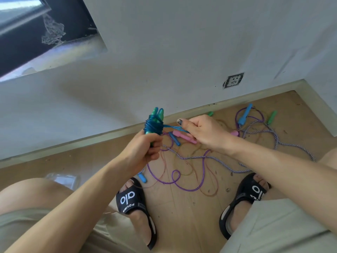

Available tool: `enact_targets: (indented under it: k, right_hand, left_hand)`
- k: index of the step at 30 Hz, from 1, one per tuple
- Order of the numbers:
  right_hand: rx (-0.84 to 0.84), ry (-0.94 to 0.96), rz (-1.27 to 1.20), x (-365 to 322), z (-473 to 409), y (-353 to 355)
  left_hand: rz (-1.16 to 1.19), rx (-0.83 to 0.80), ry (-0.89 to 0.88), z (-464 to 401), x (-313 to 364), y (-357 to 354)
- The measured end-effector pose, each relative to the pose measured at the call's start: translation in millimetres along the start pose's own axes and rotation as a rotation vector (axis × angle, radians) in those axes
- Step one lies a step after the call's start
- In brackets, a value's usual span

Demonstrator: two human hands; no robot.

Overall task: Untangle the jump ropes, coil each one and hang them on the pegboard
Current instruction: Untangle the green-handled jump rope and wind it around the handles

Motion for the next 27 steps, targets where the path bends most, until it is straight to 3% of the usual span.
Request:
enact_targets:
  k: [5,10,13,16,22,27]
  right_hand:
    - [-0.085,0.095,0.073,-23.8,6.7,-9.4]
    - [-0.018,0.234,0.225,-41.4,2.3,4.3]
    - [-0.075,0.277,0.394,-39.0,7.1,-12.6]
    - [-0.118,0.251,0.444,-27.4,6.3,-22.2]
    - [-0.079,0.170,0.323,-20.7,2.7,-13.7]
    - [-0.109,0.143,0.214,-20.6,4.0,-17.5]
  left_hand:
    - [-0.454,0.058,0.041,-2.1,-8.0,0.6]
    - [-0.866,-0.080,-0.043,9.0,-4.1,-24.7]
    - [-1.035,-0.197,-0.041,15.7,-8.5,-35.6]
    - [-1.123,-0.266,-0.045,20.7,-13.0,-42.5]
    - [-1.193,-0.237,-0.186,18.1,-1.5,-42.9]
    - [-1.127,-0.272,-0.184,21.2,-3.0,-40.6]
Point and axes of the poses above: each hand's wrist, its own z-axis away from the middle knuckle, its own y-axis out of the back of the hand, x = y × z, the point moved 9 cm from there along -z, towards the middle knuckle, and after that the axes turned 9 degrees about -z, right-handed, at the moved point
